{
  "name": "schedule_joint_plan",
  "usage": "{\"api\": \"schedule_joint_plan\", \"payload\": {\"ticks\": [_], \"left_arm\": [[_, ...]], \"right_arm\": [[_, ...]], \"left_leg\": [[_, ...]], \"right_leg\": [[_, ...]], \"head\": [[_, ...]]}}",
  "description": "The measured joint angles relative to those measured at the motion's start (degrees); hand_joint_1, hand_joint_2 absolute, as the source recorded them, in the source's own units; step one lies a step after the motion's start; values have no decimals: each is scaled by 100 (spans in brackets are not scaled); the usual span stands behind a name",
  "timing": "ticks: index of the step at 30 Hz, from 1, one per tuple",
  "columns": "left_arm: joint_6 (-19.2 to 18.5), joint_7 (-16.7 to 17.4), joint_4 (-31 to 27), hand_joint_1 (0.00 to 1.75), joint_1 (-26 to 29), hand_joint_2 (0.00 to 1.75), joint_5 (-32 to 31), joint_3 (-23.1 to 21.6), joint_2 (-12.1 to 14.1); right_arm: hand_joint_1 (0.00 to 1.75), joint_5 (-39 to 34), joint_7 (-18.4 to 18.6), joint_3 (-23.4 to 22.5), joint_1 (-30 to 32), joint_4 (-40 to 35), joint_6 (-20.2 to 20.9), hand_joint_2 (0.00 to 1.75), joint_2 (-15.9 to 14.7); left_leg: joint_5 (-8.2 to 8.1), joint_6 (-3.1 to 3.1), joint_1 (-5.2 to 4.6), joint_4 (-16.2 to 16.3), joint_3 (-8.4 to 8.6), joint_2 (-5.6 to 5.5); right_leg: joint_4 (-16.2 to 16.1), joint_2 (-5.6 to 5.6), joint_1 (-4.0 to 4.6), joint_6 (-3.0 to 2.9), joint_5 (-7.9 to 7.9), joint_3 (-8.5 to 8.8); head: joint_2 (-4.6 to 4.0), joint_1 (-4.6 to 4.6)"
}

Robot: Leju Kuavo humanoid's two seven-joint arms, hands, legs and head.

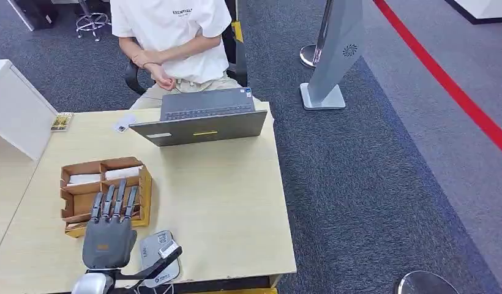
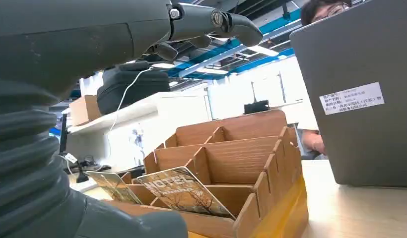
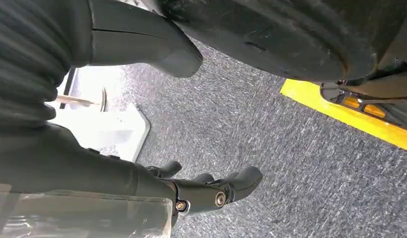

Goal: Pass the card to the sensor for recognition and then transmit it.

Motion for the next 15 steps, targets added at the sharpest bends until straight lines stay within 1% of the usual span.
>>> {"api": "schedule_joint_plan", "payload": {"ticks": [5,8,10,15], "left_arm": [[2,18,-2,0,3,175,0,0,0],[4,83,-28,0,40,175,-9,20,4],[9,146,-155,0,69,175,-26,118,11],[11,192,-166,0,66,175,-31,210,9]], "right_arm": [[0,0,2,0,1,0,0,175,0],[0,7,20,-2,1,0,2,175,0],[0,11,15,-2,0,0,2,175,0],[0,35,37,-2,0,0,2,175,0]], "left_leg": [[0,0,0,0,0,0],[0,0,0,0,-1,0],[0,0,0,0,0,0],[0,0,0,0,0,0]], "right_leg": [[0,0,0,0,0,0],[0,0,0,0,0,0],[0,-1,0,0,0,0],[0,-1,0,0,0,0]], "head": [[0,0],[2,2],[2,0],[0,0]]}}
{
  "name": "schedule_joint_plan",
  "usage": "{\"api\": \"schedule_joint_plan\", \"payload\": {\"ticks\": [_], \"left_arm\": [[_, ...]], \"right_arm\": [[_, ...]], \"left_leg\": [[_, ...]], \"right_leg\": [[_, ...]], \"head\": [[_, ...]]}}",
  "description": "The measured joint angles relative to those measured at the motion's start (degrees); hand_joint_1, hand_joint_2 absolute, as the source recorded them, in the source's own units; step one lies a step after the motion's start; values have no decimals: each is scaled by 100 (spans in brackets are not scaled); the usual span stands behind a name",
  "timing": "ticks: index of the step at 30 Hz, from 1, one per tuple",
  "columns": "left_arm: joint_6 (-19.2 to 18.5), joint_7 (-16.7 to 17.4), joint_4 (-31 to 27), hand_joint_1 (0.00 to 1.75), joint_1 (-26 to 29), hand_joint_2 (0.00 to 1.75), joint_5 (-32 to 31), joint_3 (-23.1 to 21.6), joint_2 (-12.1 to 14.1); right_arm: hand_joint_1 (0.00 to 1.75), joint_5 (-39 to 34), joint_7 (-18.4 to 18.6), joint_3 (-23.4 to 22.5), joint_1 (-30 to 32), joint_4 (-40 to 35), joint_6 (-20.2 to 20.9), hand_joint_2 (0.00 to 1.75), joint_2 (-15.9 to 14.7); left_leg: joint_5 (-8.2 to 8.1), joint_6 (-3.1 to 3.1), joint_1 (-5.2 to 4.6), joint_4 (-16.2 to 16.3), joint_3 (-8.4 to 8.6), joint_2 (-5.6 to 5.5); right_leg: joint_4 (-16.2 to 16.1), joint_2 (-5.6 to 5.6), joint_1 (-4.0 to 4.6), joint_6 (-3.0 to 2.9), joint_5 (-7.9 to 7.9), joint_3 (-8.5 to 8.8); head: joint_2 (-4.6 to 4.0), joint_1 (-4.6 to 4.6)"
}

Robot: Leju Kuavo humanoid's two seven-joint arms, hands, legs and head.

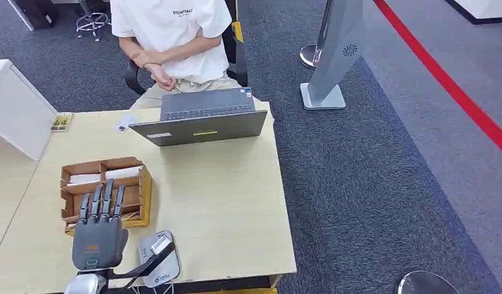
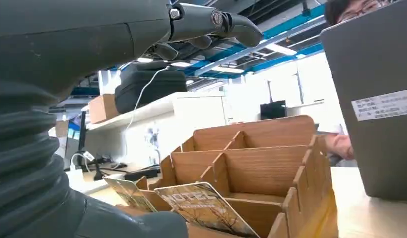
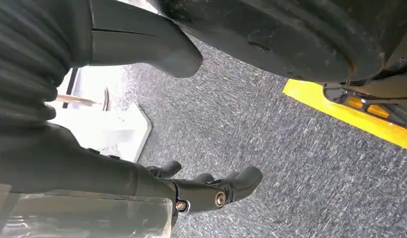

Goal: Pass the card to the sensor for recognition and then transmit it.

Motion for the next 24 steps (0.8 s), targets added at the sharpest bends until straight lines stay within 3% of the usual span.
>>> {"api": "schedule_joint_plan", "payload": {"ticks": [24], "left_arm": [[-9,129,217,0,-165,175,-28,385,-79]], "right_arm": [[0,111,17,0,-4,0,2,175,28]], "left_leg": [[0,0,0,0,0,0]], "right_leg": [[0,0,0,0,0,0]], "head": [[0,0]]}}
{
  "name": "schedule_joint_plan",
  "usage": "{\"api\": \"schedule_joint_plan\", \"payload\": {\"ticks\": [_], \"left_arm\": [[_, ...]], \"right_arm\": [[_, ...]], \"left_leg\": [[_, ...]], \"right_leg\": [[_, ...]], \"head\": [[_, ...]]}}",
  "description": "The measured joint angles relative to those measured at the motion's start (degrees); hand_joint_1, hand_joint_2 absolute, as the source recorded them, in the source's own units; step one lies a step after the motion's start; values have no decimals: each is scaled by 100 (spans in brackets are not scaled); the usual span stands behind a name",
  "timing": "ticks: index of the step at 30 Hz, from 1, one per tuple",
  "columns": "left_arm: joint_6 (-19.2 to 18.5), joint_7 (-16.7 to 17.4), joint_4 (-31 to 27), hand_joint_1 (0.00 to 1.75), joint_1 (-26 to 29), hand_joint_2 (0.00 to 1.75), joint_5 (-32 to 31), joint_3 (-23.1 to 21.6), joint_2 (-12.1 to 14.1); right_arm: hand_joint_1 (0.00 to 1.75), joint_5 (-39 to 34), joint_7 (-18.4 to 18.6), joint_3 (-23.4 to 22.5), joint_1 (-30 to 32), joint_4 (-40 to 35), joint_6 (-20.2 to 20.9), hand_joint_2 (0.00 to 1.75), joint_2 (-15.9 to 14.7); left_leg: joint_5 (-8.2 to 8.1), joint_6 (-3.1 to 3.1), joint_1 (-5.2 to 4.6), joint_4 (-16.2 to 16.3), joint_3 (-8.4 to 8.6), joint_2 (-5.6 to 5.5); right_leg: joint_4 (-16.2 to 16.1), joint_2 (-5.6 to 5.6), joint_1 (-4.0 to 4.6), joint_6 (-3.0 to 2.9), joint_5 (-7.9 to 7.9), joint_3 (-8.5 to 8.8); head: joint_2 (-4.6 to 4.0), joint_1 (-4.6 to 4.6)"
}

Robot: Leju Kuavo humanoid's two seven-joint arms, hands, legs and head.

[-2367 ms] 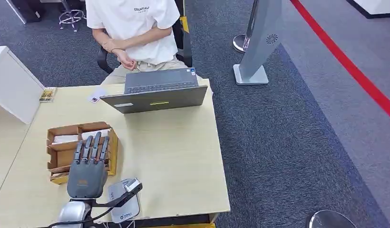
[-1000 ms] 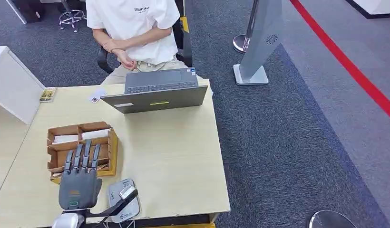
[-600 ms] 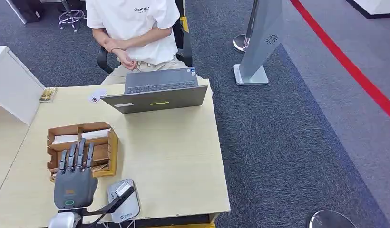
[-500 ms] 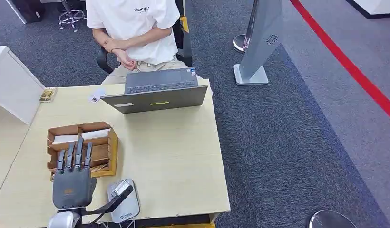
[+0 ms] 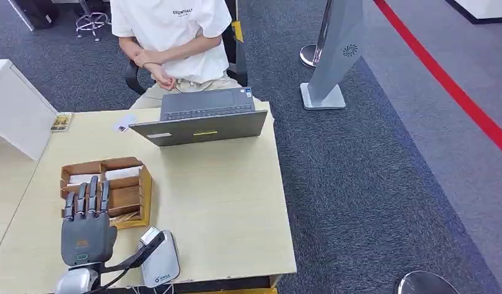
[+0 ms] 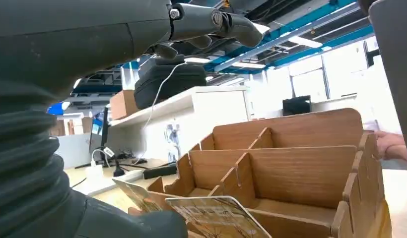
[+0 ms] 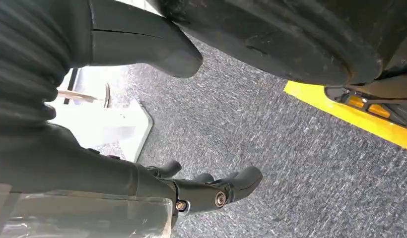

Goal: Pass the card to the sensor for recognition and then transmit it.

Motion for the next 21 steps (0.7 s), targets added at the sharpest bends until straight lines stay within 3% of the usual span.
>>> {"api": "schedule_joint_plan", "payload": {"ticks": [21], "left_arm": [[72,-96,417,0,-172,175,2,15,-55]], "right_arm": [[0,52,18,0,-1,0,15,175,15]], "left_leg": [[0,0,0,0,1,0]], "right_leg": [[0,1,0,0,0,0]], "head": [[2,0]]}}
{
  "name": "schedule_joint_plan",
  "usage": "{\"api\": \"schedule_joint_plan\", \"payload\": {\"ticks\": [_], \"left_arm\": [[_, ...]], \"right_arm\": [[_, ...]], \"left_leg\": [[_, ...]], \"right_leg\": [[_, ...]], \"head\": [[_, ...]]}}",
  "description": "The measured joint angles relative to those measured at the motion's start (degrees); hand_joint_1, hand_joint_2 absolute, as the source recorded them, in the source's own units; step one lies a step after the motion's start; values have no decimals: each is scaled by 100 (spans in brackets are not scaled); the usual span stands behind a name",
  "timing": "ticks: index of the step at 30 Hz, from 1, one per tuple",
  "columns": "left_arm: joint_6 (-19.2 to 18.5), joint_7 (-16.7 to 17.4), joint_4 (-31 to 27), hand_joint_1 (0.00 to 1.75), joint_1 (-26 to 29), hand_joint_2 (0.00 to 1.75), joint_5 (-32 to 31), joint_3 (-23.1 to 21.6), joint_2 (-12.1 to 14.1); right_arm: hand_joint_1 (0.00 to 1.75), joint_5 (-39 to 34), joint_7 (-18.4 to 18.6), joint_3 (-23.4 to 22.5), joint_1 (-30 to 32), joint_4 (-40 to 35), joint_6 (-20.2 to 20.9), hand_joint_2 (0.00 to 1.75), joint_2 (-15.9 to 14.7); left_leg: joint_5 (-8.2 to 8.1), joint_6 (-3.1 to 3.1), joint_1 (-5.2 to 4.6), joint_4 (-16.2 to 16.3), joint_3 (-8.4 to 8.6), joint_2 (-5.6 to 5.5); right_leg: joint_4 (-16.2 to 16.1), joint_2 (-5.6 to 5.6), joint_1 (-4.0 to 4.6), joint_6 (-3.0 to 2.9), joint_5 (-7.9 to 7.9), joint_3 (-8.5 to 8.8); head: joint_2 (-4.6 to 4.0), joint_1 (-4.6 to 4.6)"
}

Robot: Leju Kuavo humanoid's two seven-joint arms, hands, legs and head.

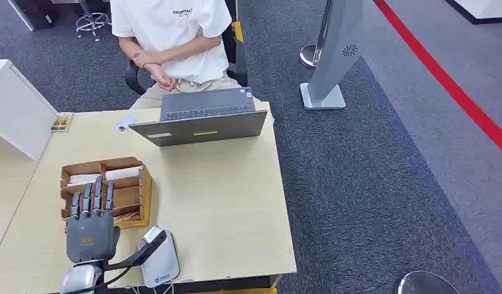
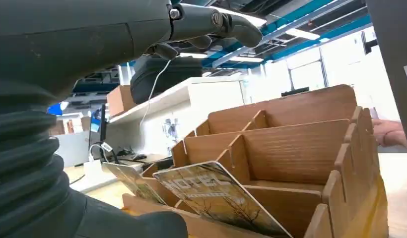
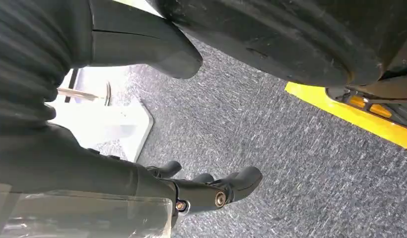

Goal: Pass the card to the sensor for recognition and then transmit it.

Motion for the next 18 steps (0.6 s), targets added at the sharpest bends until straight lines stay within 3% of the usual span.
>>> {"api": "schedule_joint_plan", "payload": {"ticks": [18], "left_arm": [[52,-48,260,0,-46,175,0,4,-7]], "right_arm": [[0,17,0,0,1,0,9,175,2]], "left_leg": [[0,0,0,0,0,0]], "right_leg": [[0,0,0,0,0,0]], "head": [[-2,-2]]}}
